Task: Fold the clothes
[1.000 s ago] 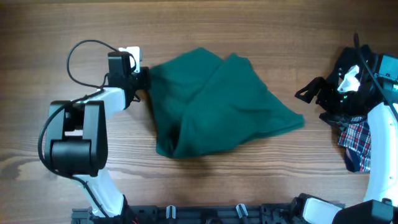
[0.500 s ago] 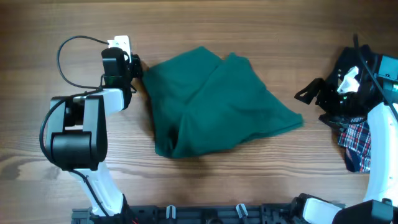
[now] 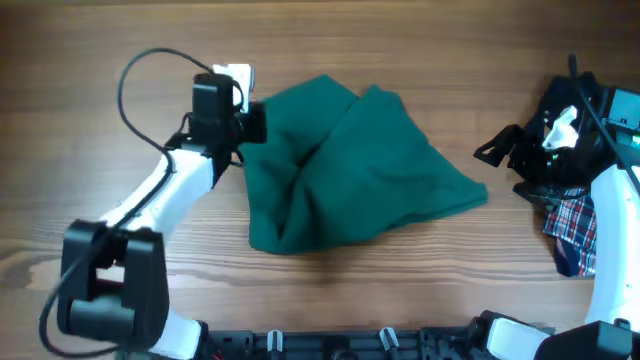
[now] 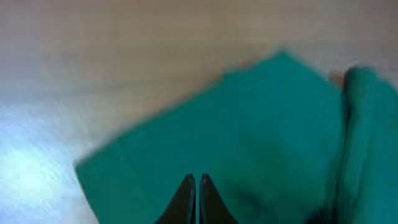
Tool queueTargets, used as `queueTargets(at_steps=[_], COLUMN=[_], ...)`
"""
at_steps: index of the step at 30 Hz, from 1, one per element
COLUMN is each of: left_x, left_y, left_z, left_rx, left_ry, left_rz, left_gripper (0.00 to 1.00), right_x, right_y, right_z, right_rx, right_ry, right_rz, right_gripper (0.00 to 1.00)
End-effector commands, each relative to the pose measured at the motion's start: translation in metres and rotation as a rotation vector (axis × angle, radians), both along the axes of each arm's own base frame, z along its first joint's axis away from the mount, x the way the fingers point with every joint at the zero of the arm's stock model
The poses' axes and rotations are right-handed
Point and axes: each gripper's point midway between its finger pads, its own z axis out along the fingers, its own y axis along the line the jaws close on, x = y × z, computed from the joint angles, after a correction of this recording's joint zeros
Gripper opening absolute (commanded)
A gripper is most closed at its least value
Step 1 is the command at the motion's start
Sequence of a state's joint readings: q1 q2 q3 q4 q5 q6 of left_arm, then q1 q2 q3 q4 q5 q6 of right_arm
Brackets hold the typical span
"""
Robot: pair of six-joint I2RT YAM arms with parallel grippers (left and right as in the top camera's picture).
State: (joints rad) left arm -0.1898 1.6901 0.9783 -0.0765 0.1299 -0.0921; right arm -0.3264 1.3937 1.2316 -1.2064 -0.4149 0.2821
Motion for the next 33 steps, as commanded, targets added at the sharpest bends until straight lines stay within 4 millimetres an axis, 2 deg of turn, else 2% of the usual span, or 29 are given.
queueTargets(at_steps=[1, 7, 11, 14, 17, 20, 22, 26, 27, 29, 33], left_x=[-0.01, -0.015, -0.012, -0.01, -0.015, -0.016, -0.011, 0.002, 0.008, 0.018, 0.033], left_y=[-0.001, 0.001, 0.006, 0.018, 0.033, 0.053, 0.068, 0.111, 0.13, 0.153, 0.182], left_z=[-0.047, -0.084, -0.099, -0.117, -0.143, -0.166, -0.175, -0.174, -0.17, -0.163, -0.147], left_rx=[-0.02, -0.004, 0.01, 0.038, 0.044, 0.045, 0.038, 0.066, 0.083, 0.099, 0.084], left_ry=[0.135, 0.208, 0.217, 0.232, 0.287, 0.317, 0.309, 0.251, 0.217, 0.161, 0.064], left_rz=[0.028, 0.03, 0.047, 0.084, 0.117, 0.16, 0.196, 0.306, 0.348, 0.369, 0.422], left_gripper=[0.04, 0.04, 0.04, 0.04, 0.04, 0.04, 0.04, 0.04, 0.04, 0.04, 0.04], right_x=[0.002, 0.001, 0.001, 0.001, 0.001, 0.001, 0.001, 0.001, 0.001, 0.001, 0.001], right_y=[-0.002, -0.001, -0.001, -0.001, -0.001, -0.001, -0.001, -0.001, -0.001, -0.001, -0.001], right_z=[0.004, 0.004, 0.004, 0.004, 0.004, 0.004, 0.004, 0.004, 0.004, 0.004, 0.004], right_rx=[-0.009, -0.008, -0.008, -0.008, -0.009, -0.009, -0.009, -0.009, -0.008, -0.008, -0.007], right_ry=[-0.019, -0.014, -0.014, -0.014, -0.015, -0.016, -0.015, -0.015, -0.015, -0.015, -0.014], right_rz=[0.013, 0.014, 0.014, 0.014, 0.014, 0.014, 0.014, 0.014, 0.014, 0.013, 0.012], right_gripper=[1.0, 1.0, 1.0, 1.0, 1.0, 1.0, 1.0, 1.0, 1.0, 1.0, 1.0])
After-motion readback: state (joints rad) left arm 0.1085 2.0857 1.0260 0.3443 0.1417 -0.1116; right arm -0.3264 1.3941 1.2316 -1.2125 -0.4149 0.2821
